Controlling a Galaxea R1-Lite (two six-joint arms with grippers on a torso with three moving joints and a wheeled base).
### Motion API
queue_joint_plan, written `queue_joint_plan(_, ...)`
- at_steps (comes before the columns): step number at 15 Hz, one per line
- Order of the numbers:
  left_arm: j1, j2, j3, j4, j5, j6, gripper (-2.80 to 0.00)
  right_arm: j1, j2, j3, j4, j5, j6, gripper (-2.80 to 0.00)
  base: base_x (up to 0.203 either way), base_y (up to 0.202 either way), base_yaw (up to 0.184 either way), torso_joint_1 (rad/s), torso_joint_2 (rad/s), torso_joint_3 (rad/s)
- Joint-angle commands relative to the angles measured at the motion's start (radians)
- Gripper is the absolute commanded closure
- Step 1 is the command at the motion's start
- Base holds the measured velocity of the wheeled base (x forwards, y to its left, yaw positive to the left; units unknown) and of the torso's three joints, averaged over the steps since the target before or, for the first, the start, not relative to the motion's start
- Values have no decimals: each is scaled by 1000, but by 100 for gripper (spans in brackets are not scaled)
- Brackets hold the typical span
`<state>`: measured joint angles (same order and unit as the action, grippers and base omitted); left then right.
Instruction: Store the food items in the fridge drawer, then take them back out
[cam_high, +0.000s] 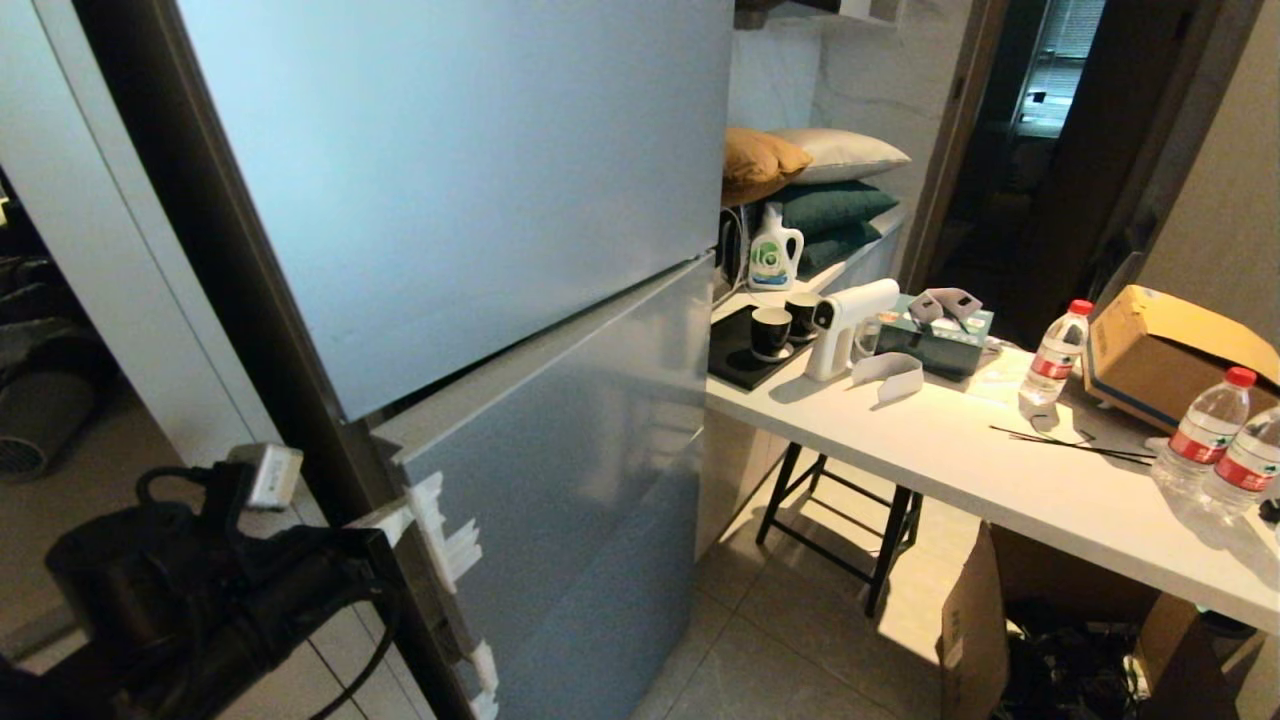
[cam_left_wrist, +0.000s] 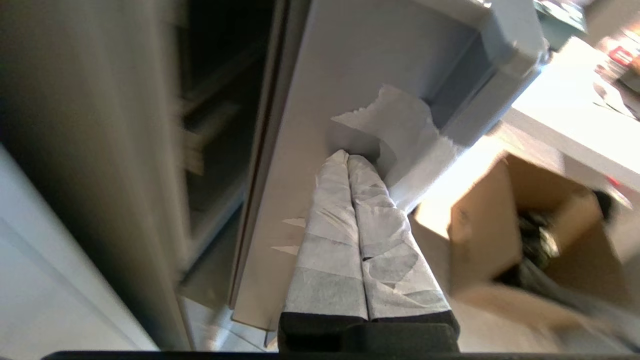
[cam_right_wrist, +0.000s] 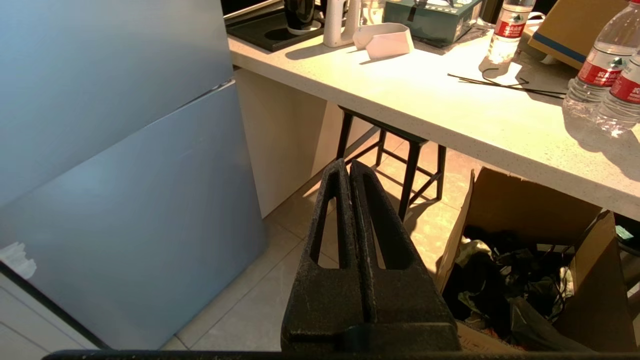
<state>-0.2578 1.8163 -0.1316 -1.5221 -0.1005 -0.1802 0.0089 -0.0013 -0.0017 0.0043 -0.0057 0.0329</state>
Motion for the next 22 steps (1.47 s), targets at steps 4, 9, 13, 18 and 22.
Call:
queue_joint_plan(4, -175, -75, 80, -4, 2, 0, 0, 0, 1, 0, 0, 1, -1, 0, 0, 0, 0, 0, 0, 0)
queue_joint_plan(9, -279, -206, 142, 1, 4, 1, 0, 0, 1, 0, 0, 1, -1, 0, 0, 0, 0, 0, 0, 0)
queue_joint_plan(13, -279, -310, 142, 10, 12, 3, 0, 0, 1, 0, 0, 1, -1, 0, 0, 0, 0, 0, 0, 0)
queue_joint_plan(18, -273, -292, 98, 8, 66, -2, 0, 0, 1, 0, 0, 1, -1, 0, 0, 0, 0, 0, 0, 0)
queue_joint_plan(22, -269, -293, 74, 7, 178, -53, 0, 0, 1, 0, 0, 1, -1, 0, 0, 0, 0, 0, 0, 0)
